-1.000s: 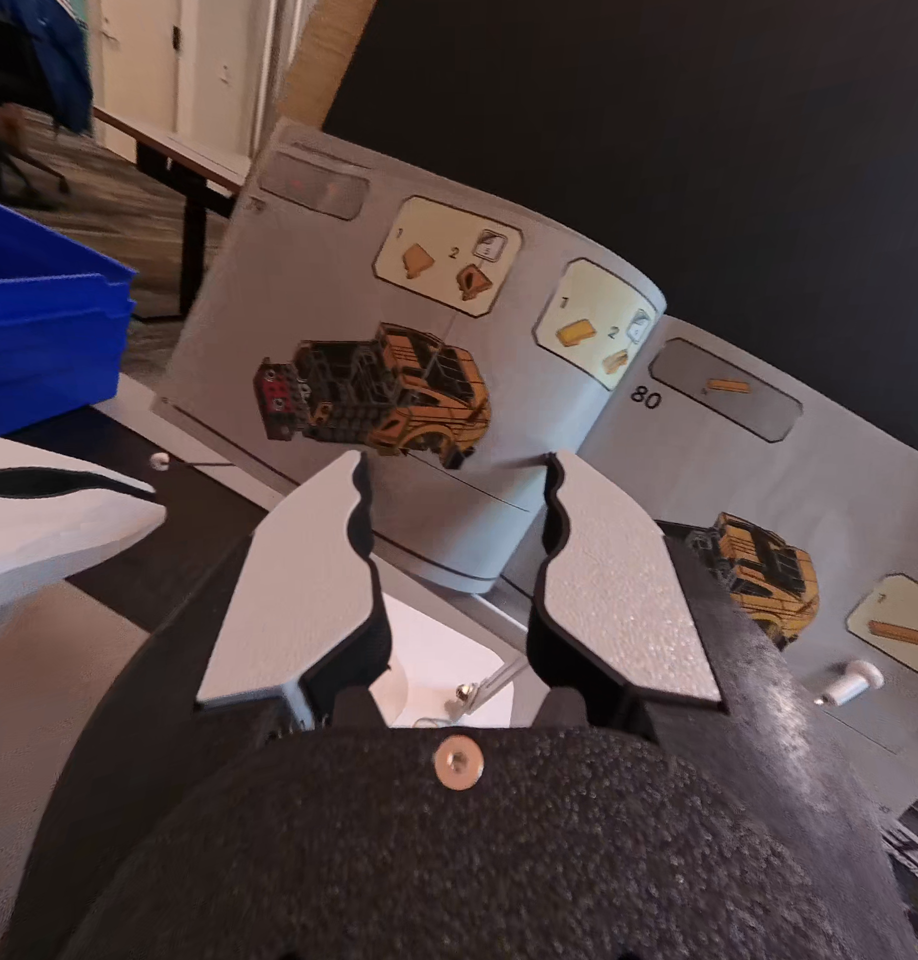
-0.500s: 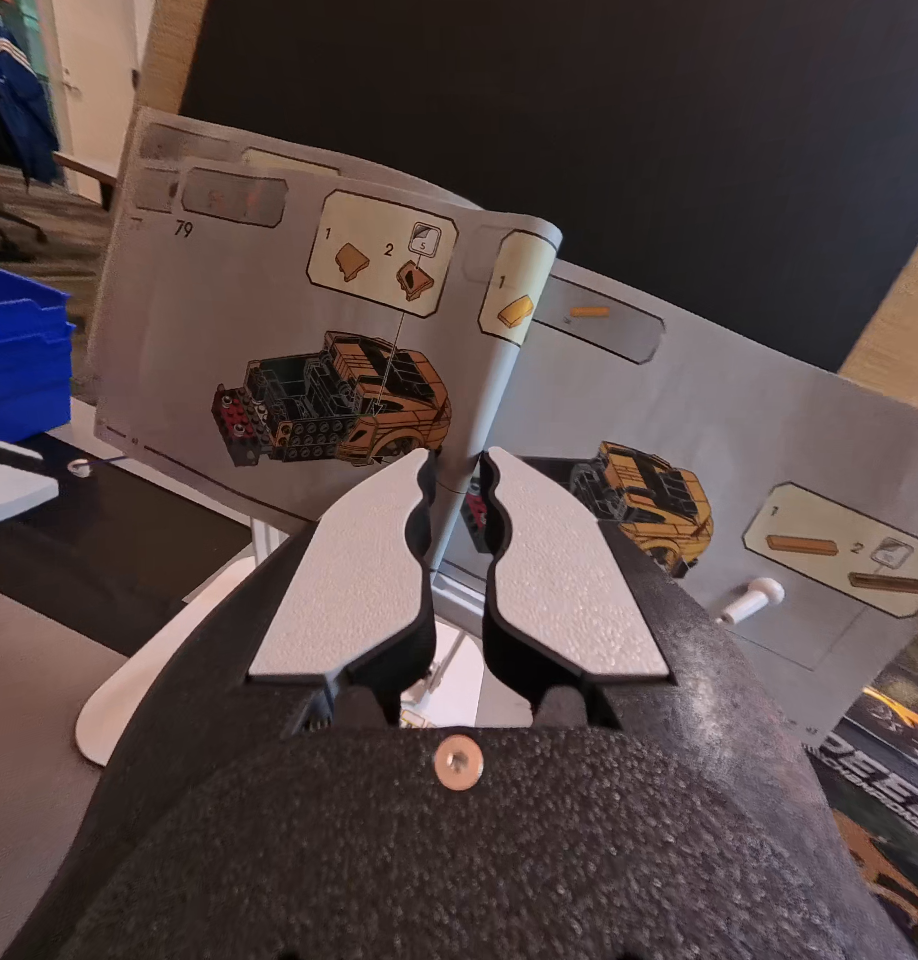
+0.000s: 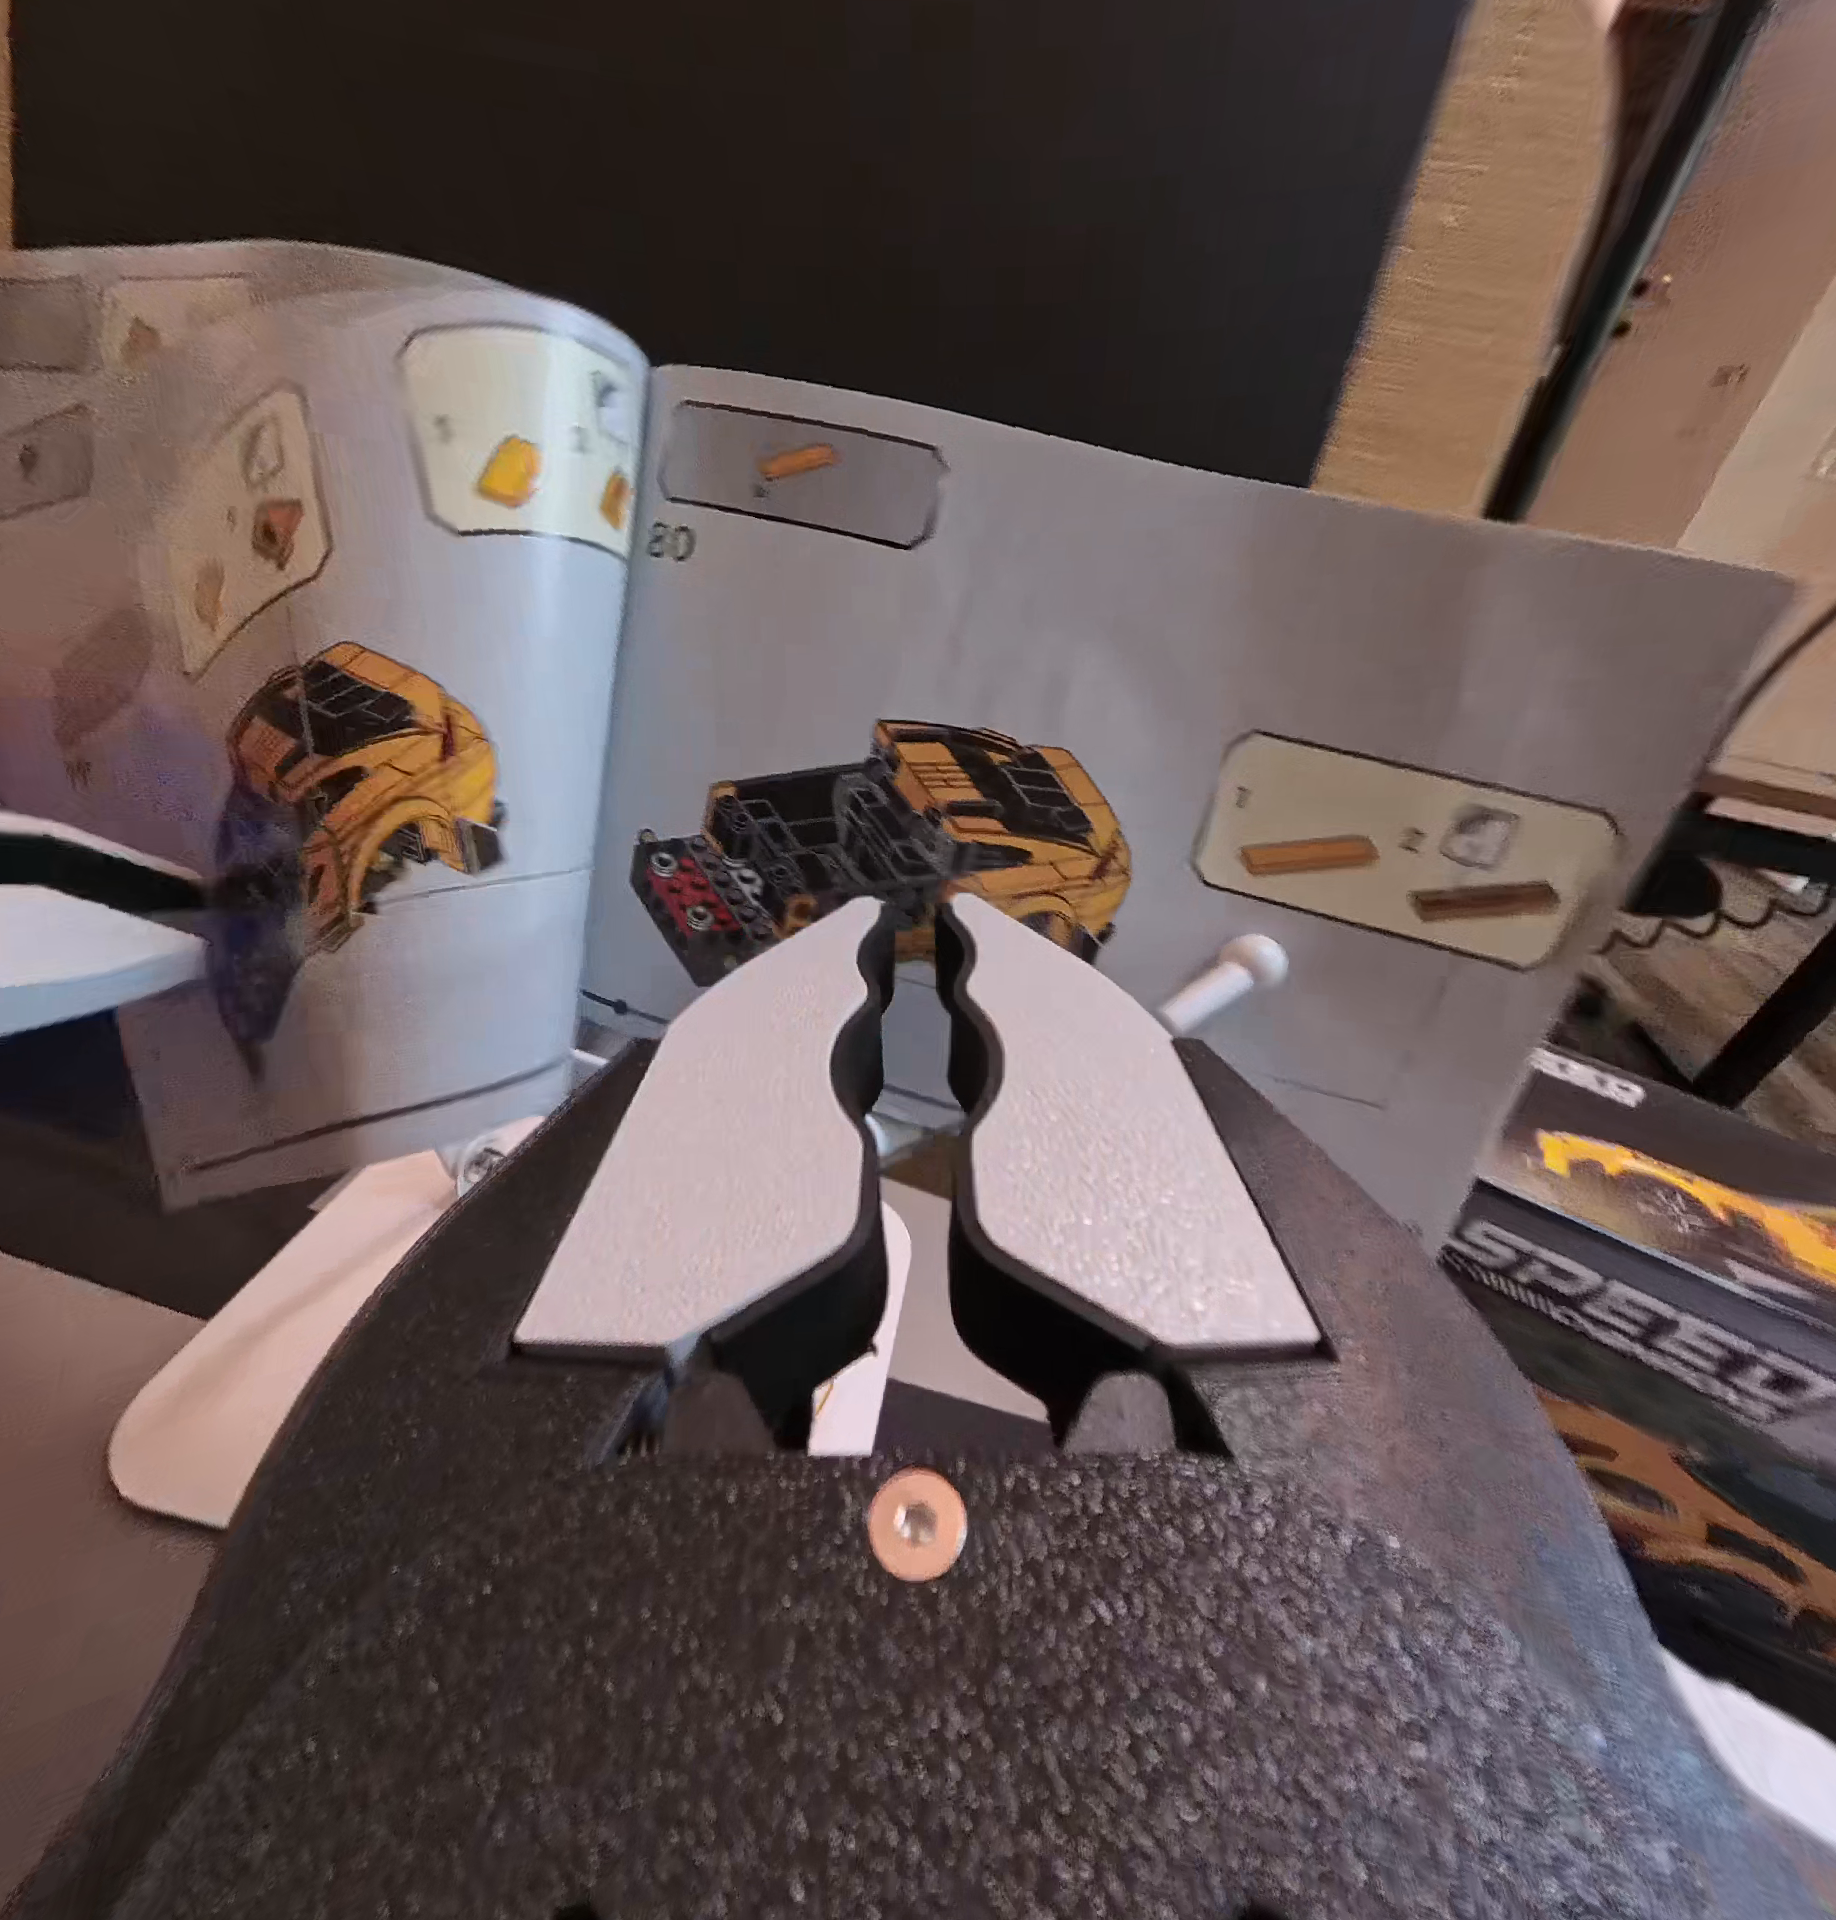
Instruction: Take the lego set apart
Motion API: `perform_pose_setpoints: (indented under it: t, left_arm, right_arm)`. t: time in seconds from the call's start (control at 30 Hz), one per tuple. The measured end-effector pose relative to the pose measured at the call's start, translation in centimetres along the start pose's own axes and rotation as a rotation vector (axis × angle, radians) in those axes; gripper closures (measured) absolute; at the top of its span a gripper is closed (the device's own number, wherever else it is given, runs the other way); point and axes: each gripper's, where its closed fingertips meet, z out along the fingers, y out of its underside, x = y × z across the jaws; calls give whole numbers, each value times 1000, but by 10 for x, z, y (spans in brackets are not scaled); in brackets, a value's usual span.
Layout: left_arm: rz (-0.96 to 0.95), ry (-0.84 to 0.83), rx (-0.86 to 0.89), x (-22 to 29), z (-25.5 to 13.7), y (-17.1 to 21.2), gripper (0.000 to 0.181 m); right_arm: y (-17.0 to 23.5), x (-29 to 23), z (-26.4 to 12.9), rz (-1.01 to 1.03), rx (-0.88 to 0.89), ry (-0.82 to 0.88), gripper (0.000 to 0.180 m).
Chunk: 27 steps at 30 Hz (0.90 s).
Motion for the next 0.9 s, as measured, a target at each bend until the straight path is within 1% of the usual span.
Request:
perform_pose_setpoints:
  t: [0.07,0.2,0.27,0.33,0.4,0.47,0.53,0.63,0.67,0.73,0.77,0.83,0.9]
  left_arm:
    - [51,11,-3,12,8,-3,164]
    - [82,53,-6,32,18,-9,164]
    - [92,62,-1,37,19,-13,164]
    - [98,57,11,37,16,-16,164]
    - [80,53,17,33,14,-16,164]
    - [59,39,20,26,10,-15,163]
    - [38,-39,55,9,-2,-19,166]
    - [-32,-178,144,-26,-33,-28,170]
    - [-56,-198,157,-35,-41,-29,170]
    - [-102,-203,140,-49,-50,-23,167]
    - [-116,-208,126,-55,-52,-19,165]
    - [-128,-213,106,-63,-55,-11,163]
    - [-146,-176,88,-62,-52,-6,162]
  right_arm:
    - [2,12,-12,63,16,20,166]
    - [14,28,-25,218,0,18,143]
    - [13,24,-29,212,0,-1,140]
    - [-6,6,-38,132,77,-49,141]
    - [-30,-24,-46,31,150,-130,141]
    - [-36,-56,-40,-78,116,-204,128]
    - [-27,-76,-22,-184,29,-230,112]
    - [-11,-81,4,-284,-40,-196,106]
    - [-8,-78,10,-347,-53,-157,111]
    - [-9,-70,14,-408,-38,-93,136]
    - [-12,-65,13,-391,-20,-82,145]
    - [-14,-53,11,-325,-10,-58,156]
    - [-12,-39,11,-259,-20,-45,162]
